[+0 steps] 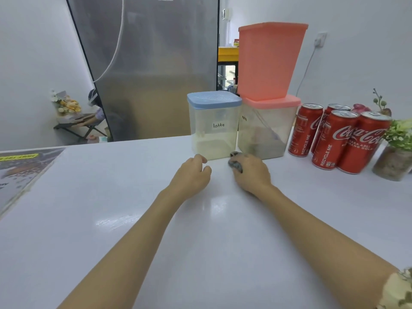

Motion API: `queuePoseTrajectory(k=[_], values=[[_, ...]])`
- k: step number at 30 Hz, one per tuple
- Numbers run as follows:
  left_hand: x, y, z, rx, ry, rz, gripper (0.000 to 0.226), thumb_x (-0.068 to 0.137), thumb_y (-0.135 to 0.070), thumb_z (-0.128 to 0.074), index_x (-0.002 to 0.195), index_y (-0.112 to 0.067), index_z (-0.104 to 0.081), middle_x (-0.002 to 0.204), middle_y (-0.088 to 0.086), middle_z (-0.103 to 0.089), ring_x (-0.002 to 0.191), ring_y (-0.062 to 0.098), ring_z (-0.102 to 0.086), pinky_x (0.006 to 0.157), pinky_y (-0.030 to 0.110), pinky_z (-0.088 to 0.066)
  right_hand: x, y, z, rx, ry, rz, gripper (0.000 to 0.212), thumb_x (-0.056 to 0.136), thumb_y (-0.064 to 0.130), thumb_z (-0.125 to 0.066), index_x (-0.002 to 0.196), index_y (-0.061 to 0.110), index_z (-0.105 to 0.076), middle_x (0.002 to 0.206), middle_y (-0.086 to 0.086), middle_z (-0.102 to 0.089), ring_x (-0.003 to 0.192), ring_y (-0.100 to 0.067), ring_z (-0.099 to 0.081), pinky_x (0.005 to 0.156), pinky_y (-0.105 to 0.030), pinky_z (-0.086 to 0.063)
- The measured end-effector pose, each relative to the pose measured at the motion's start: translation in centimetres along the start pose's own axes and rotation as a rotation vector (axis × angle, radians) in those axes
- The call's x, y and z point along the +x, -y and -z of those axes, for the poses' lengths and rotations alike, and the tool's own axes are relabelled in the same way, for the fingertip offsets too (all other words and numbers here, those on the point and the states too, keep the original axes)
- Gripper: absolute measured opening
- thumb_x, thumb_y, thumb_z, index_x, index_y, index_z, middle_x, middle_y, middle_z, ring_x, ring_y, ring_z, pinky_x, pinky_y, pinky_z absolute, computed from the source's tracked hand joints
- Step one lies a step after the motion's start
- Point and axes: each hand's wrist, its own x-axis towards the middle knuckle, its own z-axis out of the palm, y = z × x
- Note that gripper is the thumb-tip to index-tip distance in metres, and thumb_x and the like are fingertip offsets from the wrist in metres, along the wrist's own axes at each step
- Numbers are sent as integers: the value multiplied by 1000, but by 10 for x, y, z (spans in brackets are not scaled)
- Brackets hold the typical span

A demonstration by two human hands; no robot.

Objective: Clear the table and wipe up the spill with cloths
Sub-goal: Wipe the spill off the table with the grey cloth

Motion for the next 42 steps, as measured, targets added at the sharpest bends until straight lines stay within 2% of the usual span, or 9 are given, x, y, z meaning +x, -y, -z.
queuePoseTrajectory(k=[4, 11, 14, 20, 26, 30, 34, 38, 42], values=[[2, -13, -12, 27, 53, -25, 43, 98, -25, -36, 139, -11, -36, 141, 8, -41, 122, 24, -45, 96, 32, -39, -38, -10, 14, 9, 47, 140, 29, 88, 22, -55, 115, 31, -62, 112, 3, -60, 104, -22, -53, 85, -32, -42], [-4, -17, -22, 38, 93, -20, 42, 99, -28, -38, 138, -14, -38, 137, 6, -43, 120, 22, -44, 96, 30, -36, -25, -93, 52, -132, -180, -187, 25, 91, 23, -53, 113, 23, -66, 118, -2, -64, 108, -27, -55, 86, -36, -45], [-9, -25, -28, 48, 103, 0, 42, 99, -28, -38, 138, -14, -38, 132, 8, -45, 118, 23, -45, 96, 32, -39, -23, -76, 48, -37, -92, -173, 25, 90, 19, -53, 111, 22, -65, 121, -1, -62, 107, -26, -56, 79, -27, -42], [-20, -67, -51, 54, 120, -61, 41, 98, -27, -38, 137, -15, -39, 140, 9, -42, 125, 24, -41, 101, 34, -37, -103, -45, 80, 102, 171, 166, 31, 85, 20, -61, 112, 36, -63, 119, 15, -59, 108, -10, -53, 87, -24, -40], [-45, -106, -70, 14, 124, -135, 41, 99, -29, -37, 138, -17, -38, 144, 4, -38, 127, 21, -39, 100, 31, -33, -188, -80, 134, 242, 283, 174, 36, 84, 12, -65, 110, 37, -65, 112, 22, -58, 105, 0, -50, 90, -15, -39], [-64, -129, -83, 1, 118, -175, 40, 99, -30, -37, 138, -19, -38, 144, 2, -37, 127, 19, -40, 99, 30, -33, -198, -137, 169, 80, 155, 76, 34, 86, 13, -64, 113, 34, -65, 117, 13, -58, 107, -11, -54, 93, -27, -43], [-78, -157, -110, -20, 147, -220, 40, 99, -31, -37, 138, -21, -38, 145, 1, -37, 128, 18, -40, 100, 29, -32, -200, -182, 199, 15, -10, -2, 35, 84, 10, -66, 112, 29, -66, 115, 9, -59, 106, -16, -56, 93, -27, -42], [-85, -184, -134, -36, 172, -277, 39, 99, -31, -37, 137, -21, -39, 144, 0, -39, 131, 16, -37, 101, 27, -30, -202, -207, 205, -19, 64, -76, 36, 85, 19, -65, 118, 33, -62, 118, 11, -55, 112, -16, -52, 95, -26, -40], [-84, -203, -152, -44, 199, -324, 39, 99, -31, -37, 137, -21, -39, 144, -1, -39, 129, 16, -39, 101, 27, -30, -205, -207, 216, 26, 69, -52, 43, 86, 48, -58, 128, 44, -51, 134, 17, -49, 130, -6, -39, 108, -28, -31]])
